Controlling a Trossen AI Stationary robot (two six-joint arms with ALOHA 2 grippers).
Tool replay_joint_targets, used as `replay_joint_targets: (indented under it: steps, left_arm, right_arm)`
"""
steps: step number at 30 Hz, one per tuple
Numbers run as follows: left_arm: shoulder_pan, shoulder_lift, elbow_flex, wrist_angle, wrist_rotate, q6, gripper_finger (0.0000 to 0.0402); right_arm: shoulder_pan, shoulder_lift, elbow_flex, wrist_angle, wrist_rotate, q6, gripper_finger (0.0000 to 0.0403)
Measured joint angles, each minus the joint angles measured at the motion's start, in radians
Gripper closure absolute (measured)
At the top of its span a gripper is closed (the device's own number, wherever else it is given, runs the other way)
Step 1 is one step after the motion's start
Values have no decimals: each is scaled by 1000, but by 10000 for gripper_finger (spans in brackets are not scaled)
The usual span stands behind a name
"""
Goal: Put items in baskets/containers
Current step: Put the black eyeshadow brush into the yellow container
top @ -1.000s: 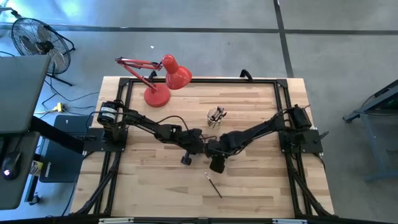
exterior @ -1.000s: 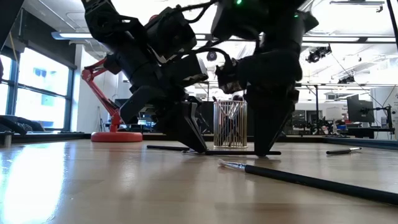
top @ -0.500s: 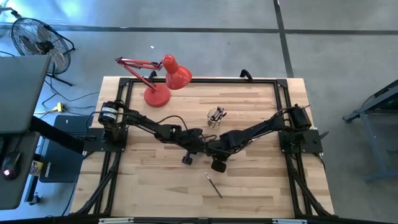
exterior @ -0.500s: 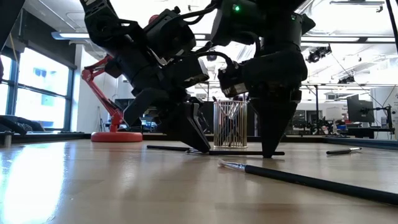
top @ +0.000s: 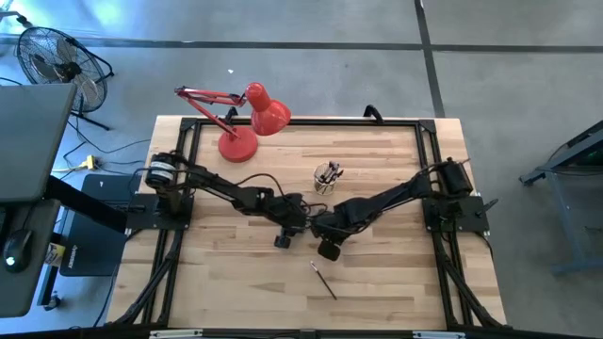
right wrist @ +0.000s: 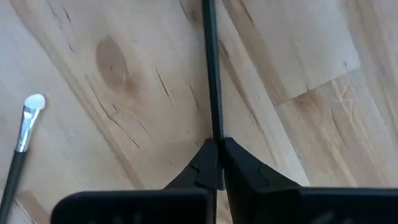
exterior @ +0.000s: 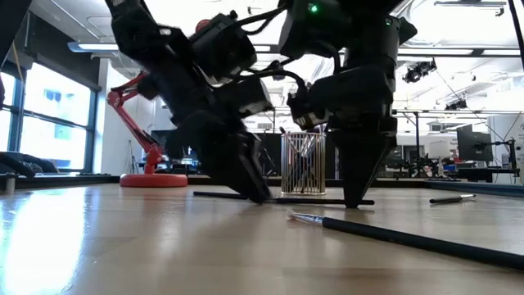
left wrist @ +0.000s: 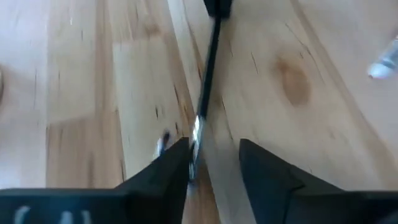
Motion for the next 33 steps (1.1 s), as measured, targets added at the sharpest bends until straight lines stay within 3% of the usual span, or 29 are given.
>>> replay_joint_targets:
  steps: [4, 11, 17, 21, 27, 33]
  left_arm:
    - [16, -78, -1, -97, 32, -12, 240]
    - [128, -287, -10, -262, 199, -101, 234]
    - [184, -369, -45, -233, 231, -253, 234]
    - [171, -375, -76, -169, 234, -347, 234]
    - [114, -368, -117, 83, 181, -519, 234]
    - [24, -340, -117, 386, -30, -645, 235]
  right_arm:
    - [37, -48, -7, -23, 41, 26, 399]
    - [81, -96, -5, -70, 75, 68, 400]
    - [133, -156, -16, -106, 182, 121, 401]
    - [164, -262, -105, -54, 204, 165, 402]
    - [230, -511, -385, 231, 363, 335, 402]
    - [282, -720, -663, 705, 626, 363, 402]
